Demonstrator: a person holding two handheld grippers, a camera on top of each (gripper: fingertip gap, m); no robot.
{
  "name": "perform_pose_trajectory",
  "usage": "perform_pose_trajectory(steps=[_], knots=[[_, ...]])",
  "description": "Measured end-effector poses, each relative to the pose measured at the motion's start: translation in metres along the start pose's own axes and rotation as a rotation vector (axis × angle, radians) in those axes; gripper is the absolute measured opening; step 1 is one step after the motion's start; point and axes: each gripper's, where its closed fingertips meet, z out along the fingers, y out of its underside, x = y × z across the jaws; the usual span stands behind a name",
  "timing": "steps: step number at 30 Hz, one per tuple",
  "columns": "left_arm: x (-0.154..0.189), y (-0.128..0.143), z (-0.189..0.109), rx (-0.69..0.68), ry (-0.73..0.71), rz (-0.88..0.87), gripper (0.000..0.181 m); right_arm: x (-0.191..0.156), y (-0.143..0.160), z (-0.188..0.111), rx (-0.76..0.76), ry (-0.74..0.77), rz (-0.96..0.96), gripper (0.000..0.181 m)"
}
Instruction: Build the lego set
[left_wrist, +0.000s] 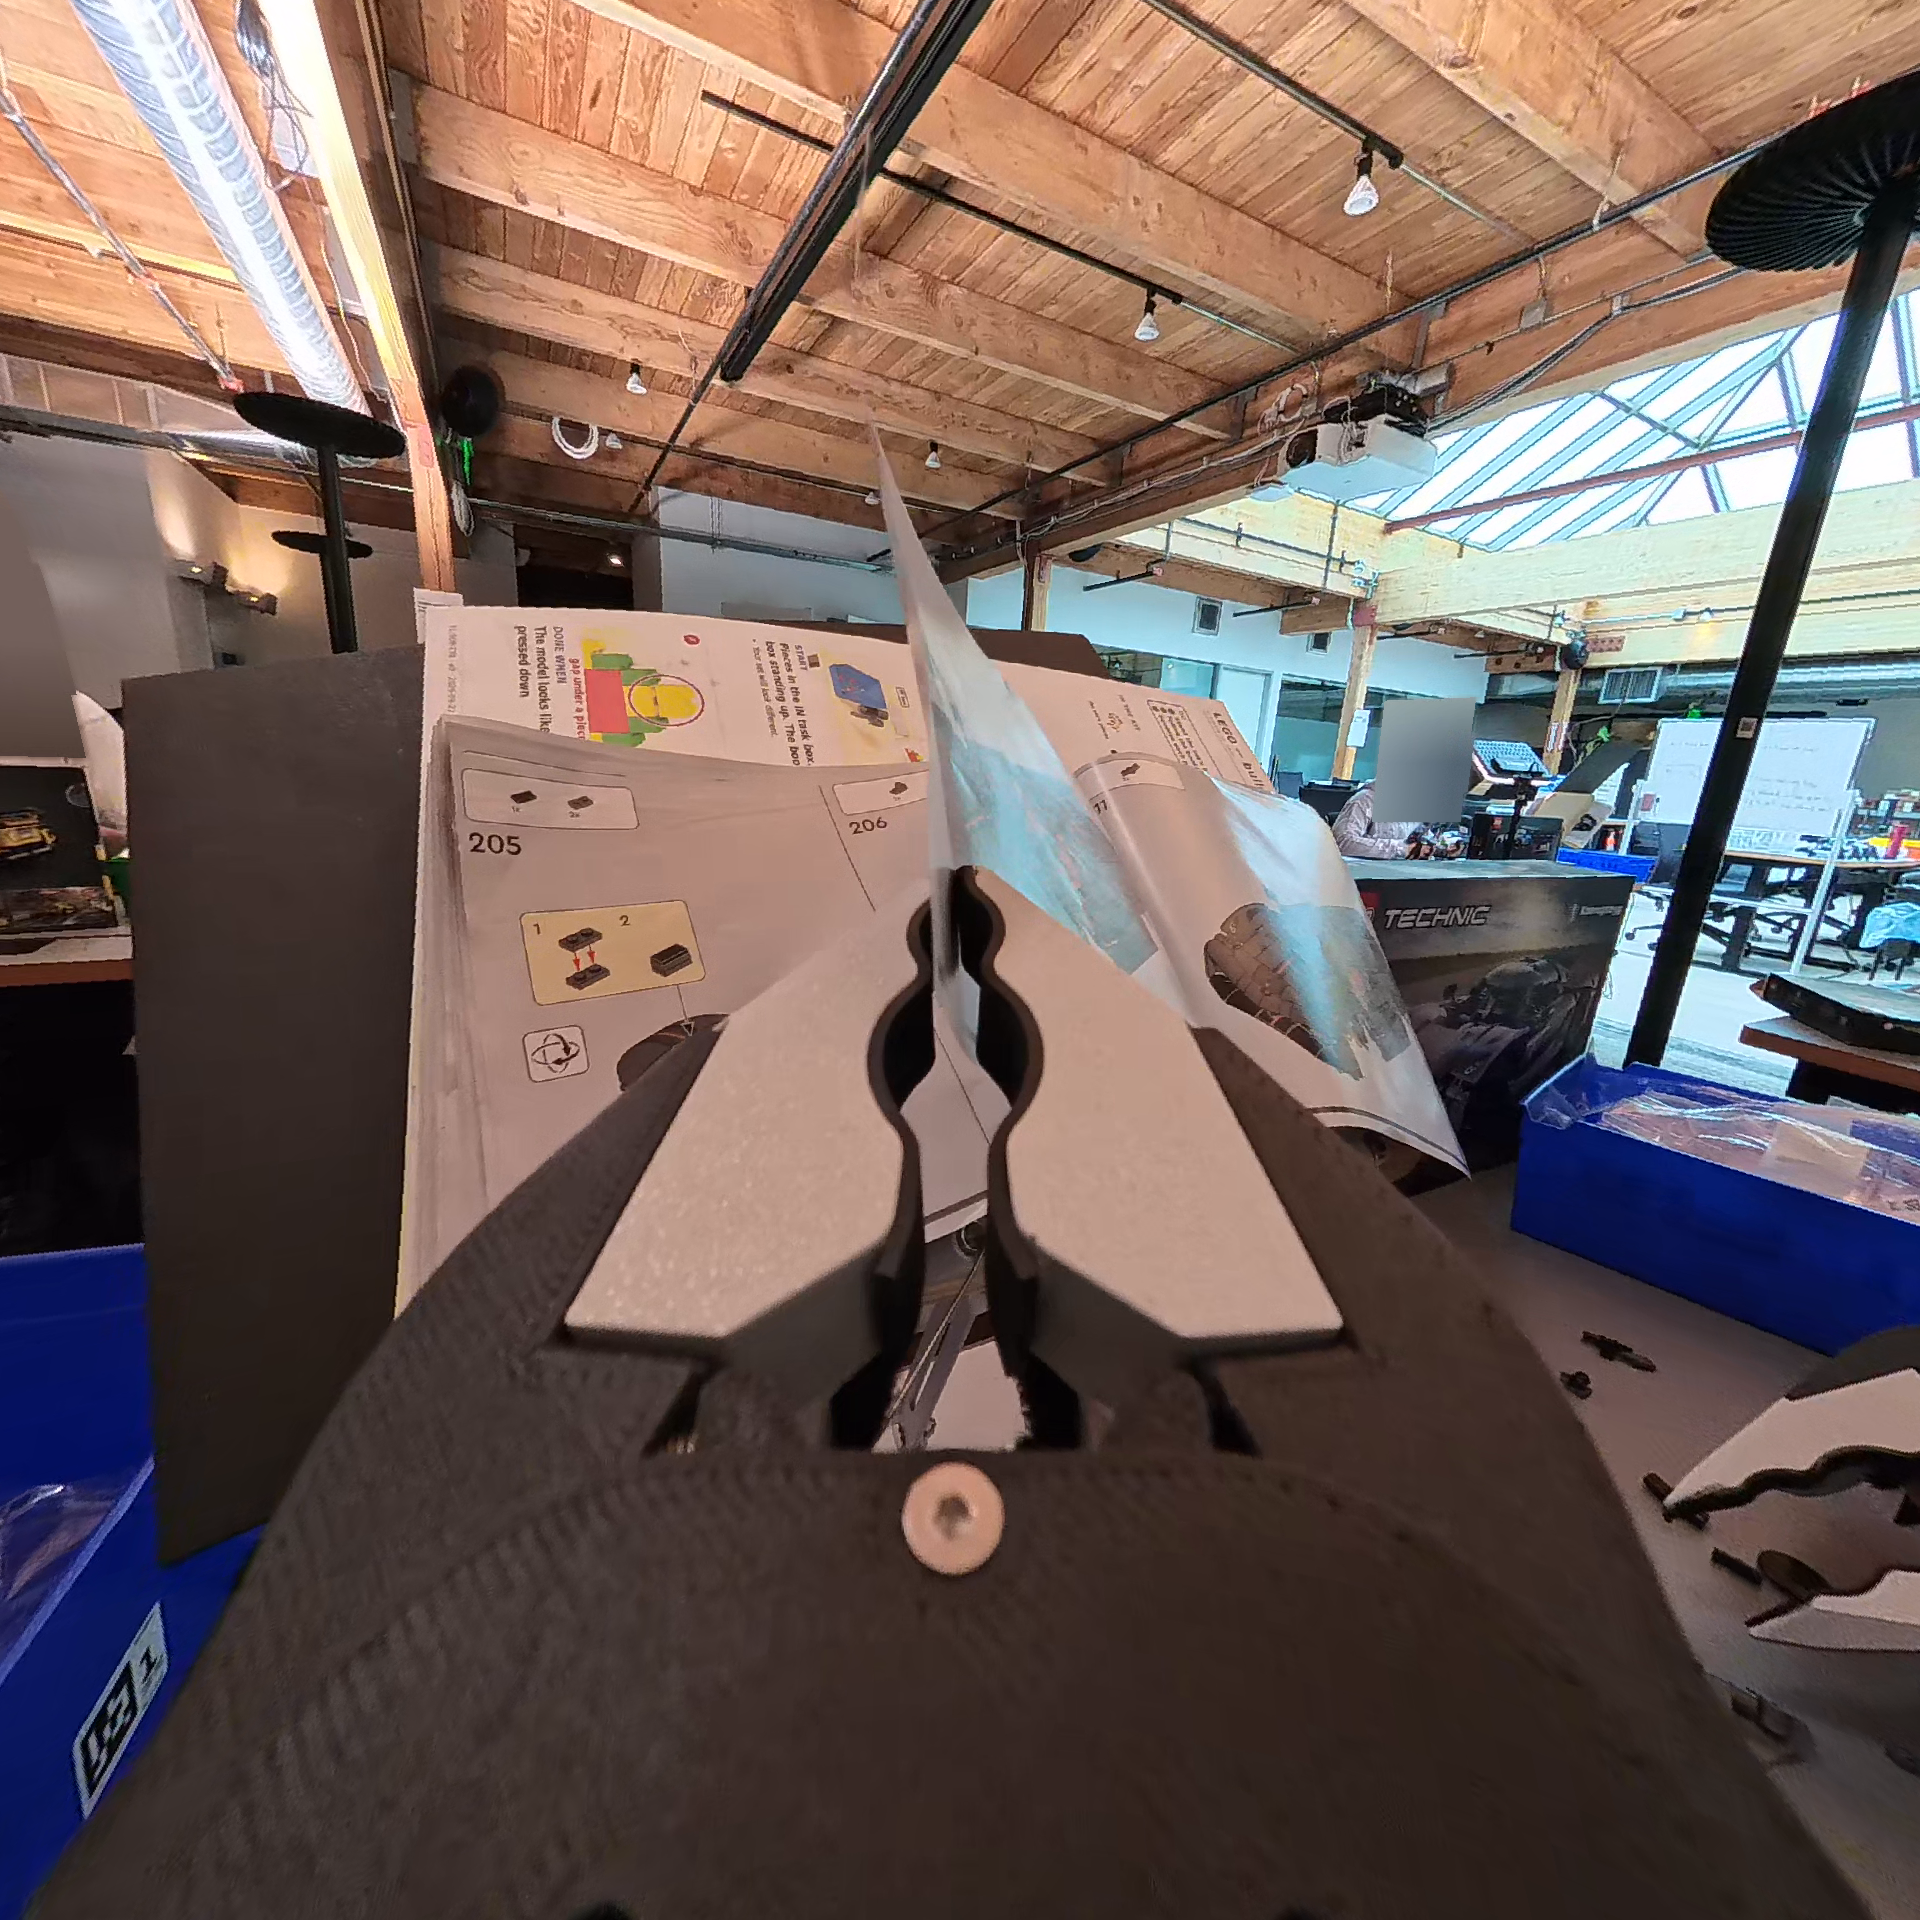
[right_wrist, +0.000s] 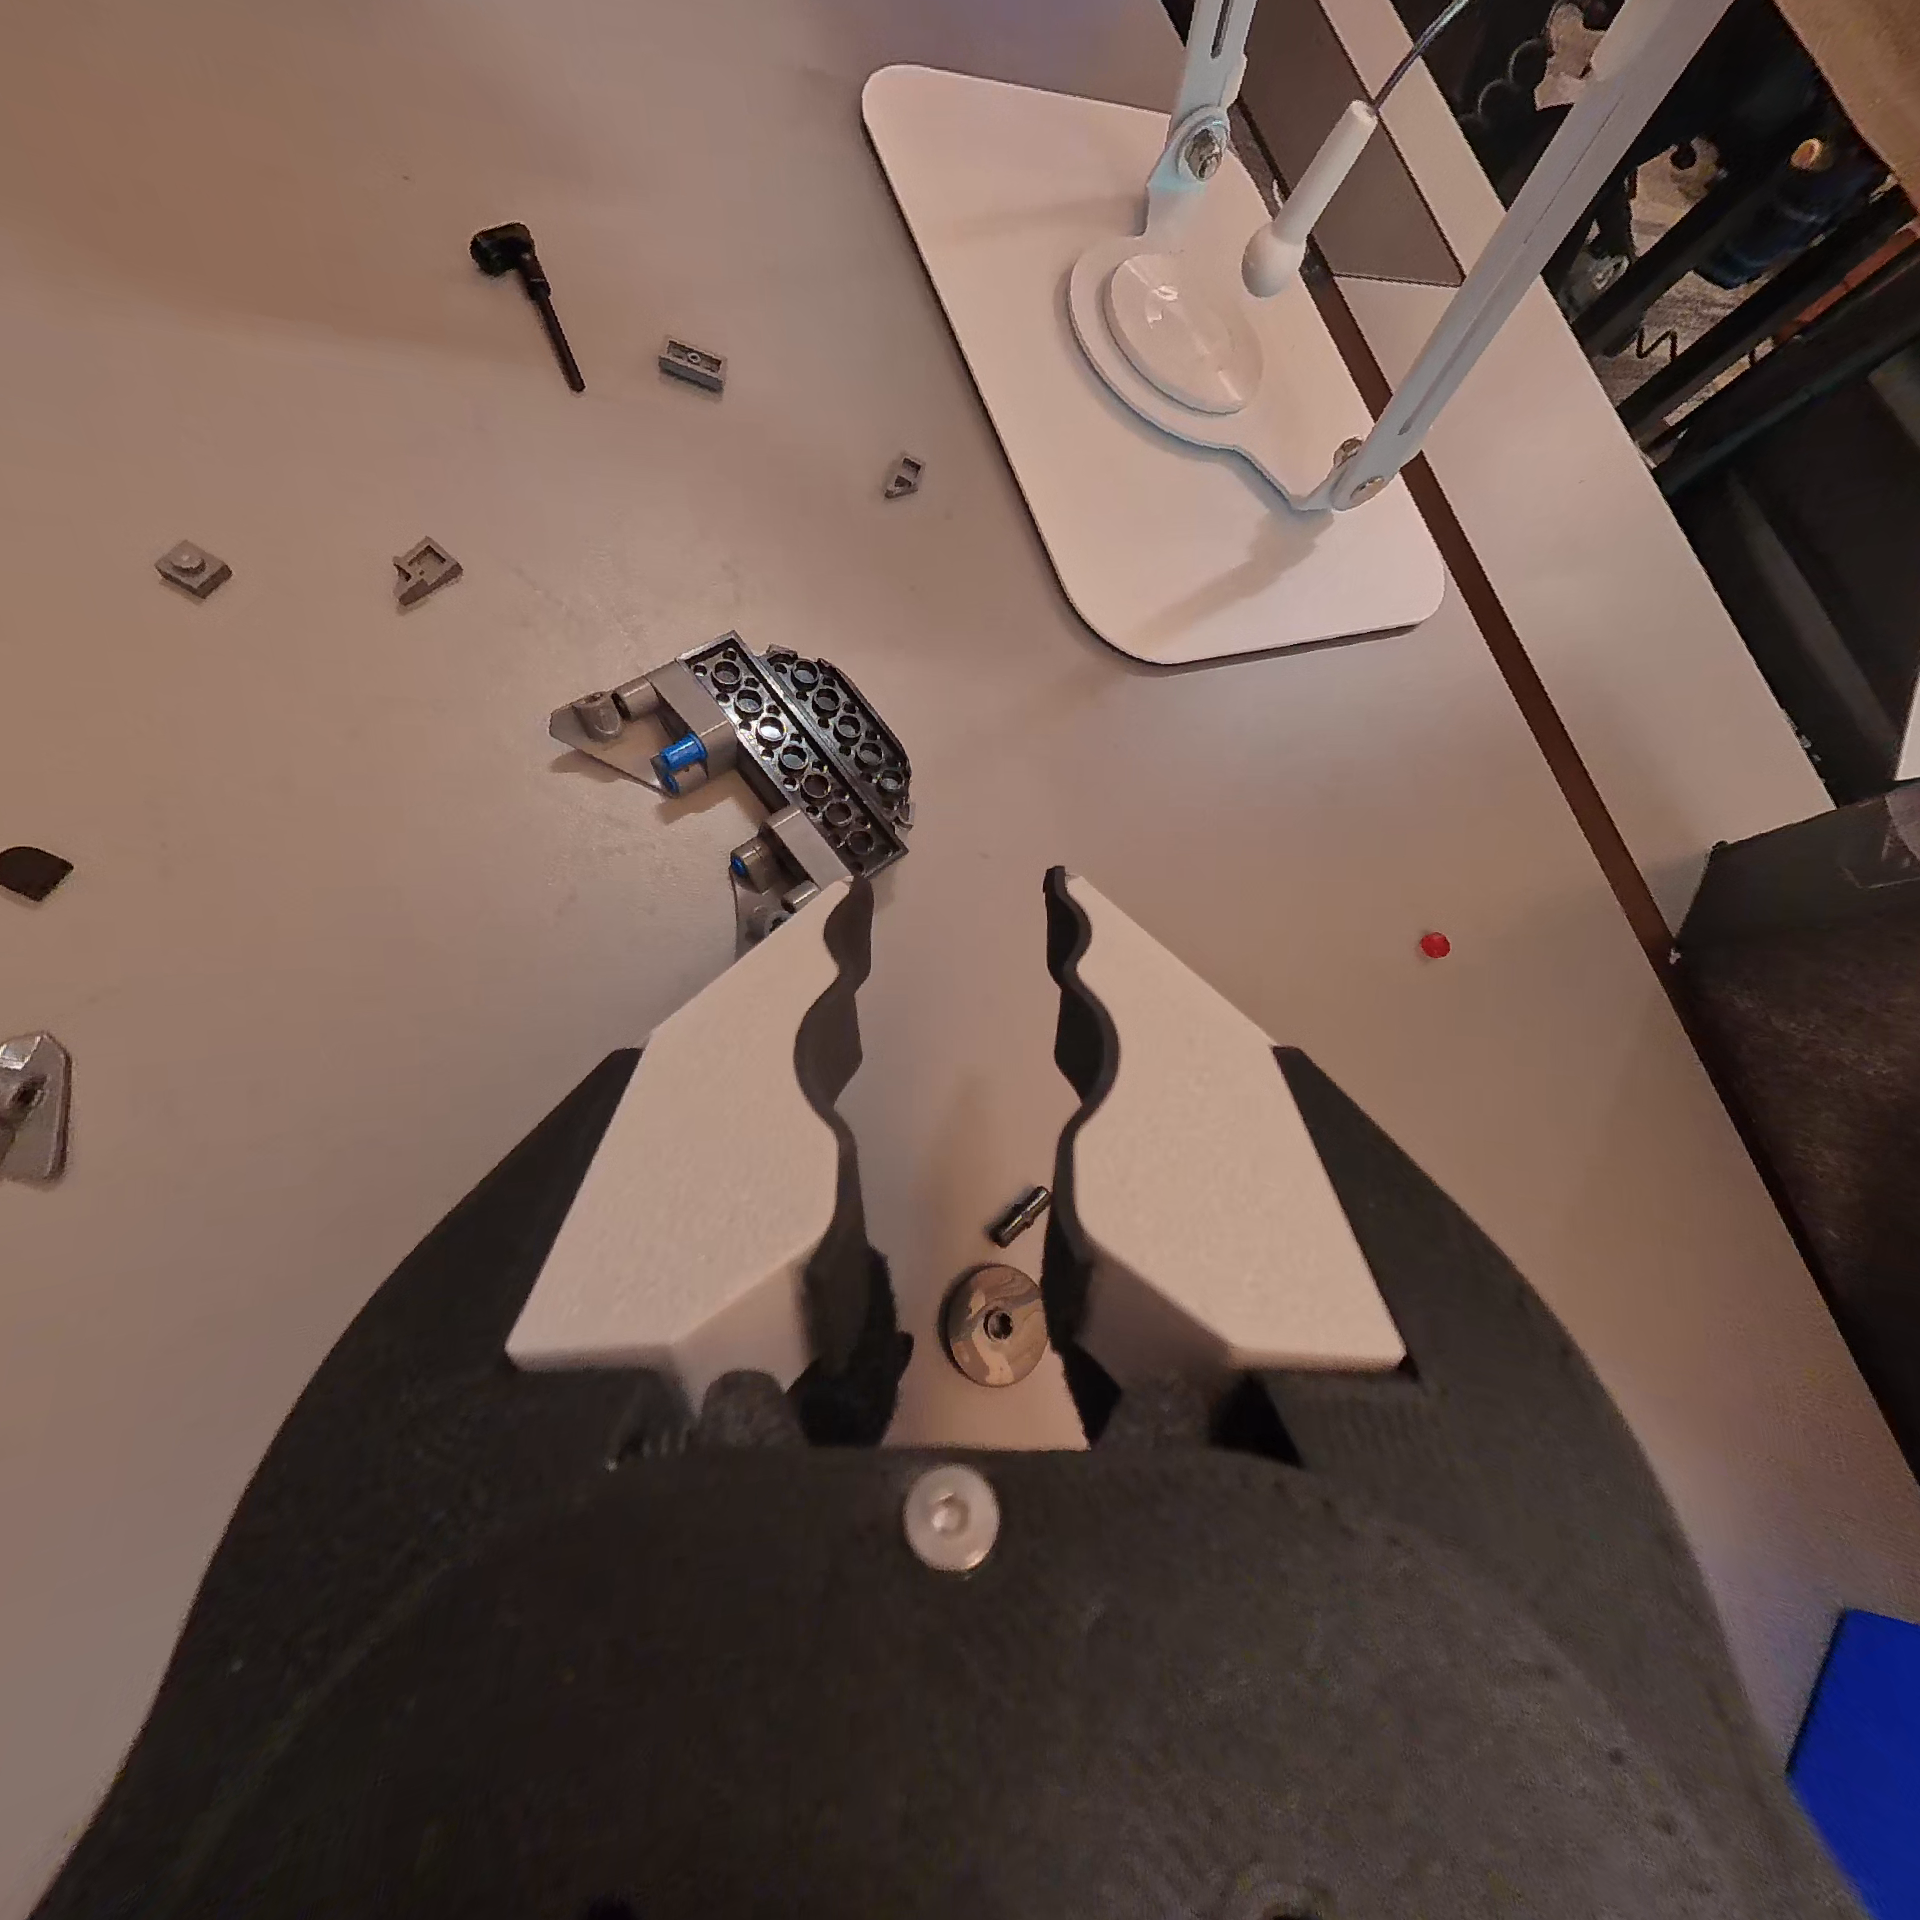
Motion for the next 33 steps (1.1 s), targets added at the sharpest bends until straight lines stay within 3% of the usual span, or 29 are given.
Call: perform_pose_trajectory(steps=[33], knots=[[0.0085, -0.0046, 0.0004, -0.009, 0.014, 0.018, 0.000, -0.0023, 0.0007, 0.0013, -0.008, -0.008, -0.010, 0.032]])
